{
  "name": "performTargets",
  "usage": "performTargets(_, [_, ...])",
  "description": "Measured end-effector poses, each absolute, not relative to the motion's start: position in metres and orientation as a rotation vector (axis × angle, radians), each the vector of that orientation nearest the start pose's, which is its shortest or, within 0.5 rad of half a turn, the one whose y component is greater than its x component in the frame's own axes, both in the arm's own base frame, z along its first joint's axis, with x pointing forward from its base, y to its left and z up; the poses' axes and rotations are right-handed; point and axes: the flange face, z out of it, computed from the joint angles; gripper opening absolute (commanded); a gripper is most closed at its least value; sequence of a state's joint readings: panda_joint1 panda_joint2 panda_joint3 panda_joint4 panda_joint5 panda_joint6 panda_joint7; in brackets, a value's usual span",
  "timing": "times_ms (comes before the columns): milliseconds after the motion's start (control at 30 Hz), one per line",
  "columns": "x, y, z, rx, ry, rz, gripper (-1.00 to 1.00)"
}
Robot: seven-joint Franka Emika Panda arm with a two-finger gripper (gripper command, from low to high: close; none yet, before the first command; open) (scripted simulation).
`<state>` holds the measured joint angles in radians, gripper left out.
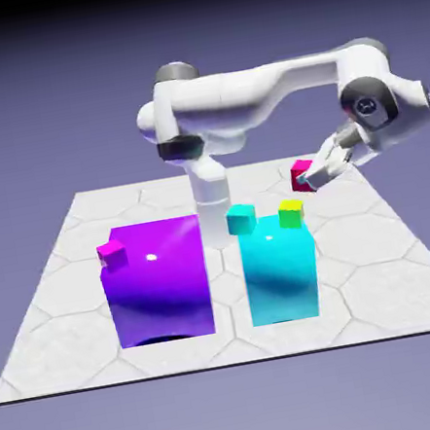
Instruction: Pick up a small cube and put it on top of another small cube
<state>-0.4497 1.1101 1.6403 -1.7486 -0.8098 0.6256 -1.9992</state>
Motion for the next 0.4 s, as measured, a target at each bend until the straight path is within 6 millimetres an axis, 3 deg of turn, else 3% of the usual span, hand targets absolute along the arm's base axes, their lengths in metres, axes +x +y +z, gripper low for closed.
performTargets(133, [0.398, 0.253, 0.349, 0.375, -2.329, 1.037, -1.00])
performTargets(167, [0.395, 0.248, 0.343, 0.376, -2.330, 1.036, 1.00])
performTargets(233, [0.394, 0.248, 0.343, 0.375, -2.330, 1.035, 1.00])
performTargets(400, [0.412, 0.280, 0.383, 0.374, -2.329, 1.036, 1.00])
